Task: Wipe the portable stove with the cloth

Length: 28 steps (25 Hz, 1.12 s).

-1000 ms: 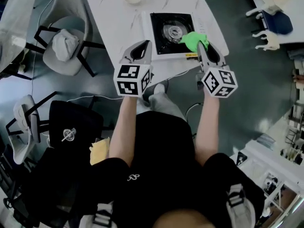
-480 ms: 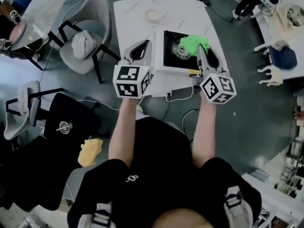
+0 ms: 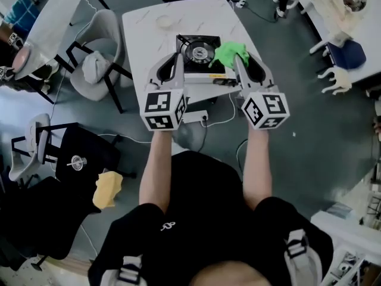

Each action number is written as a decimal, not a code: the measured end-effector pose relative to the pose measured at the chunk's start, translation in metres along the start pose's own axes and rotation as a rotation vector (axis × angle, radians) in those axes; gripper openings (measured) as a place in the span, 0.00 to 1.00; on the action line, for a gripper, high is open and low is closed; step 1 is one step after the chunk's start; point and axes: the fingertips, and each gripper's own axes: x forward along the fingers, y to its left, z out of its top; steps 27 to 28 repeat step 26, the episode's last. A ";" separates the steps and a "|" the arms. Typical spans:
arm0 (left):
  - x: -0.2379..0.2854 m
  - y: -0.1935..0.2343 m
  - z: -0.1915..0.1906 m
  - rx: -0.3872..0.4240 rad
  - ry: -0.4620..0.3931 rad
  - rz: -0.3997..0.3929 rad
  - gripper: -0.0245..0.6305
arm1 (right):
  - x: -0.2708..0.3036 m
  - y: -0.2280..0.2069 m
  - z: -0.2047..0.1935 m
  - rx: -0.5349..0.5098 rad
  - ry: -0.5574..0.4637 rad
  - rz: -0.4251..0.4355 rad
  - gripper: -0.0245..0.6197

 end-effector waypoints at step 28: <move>-0.076 -0.136 -0.052 0.010 0.052 -0.017 0.04 | -0.136 -0.016 -0.028 0.004 0.014 0.021 0.16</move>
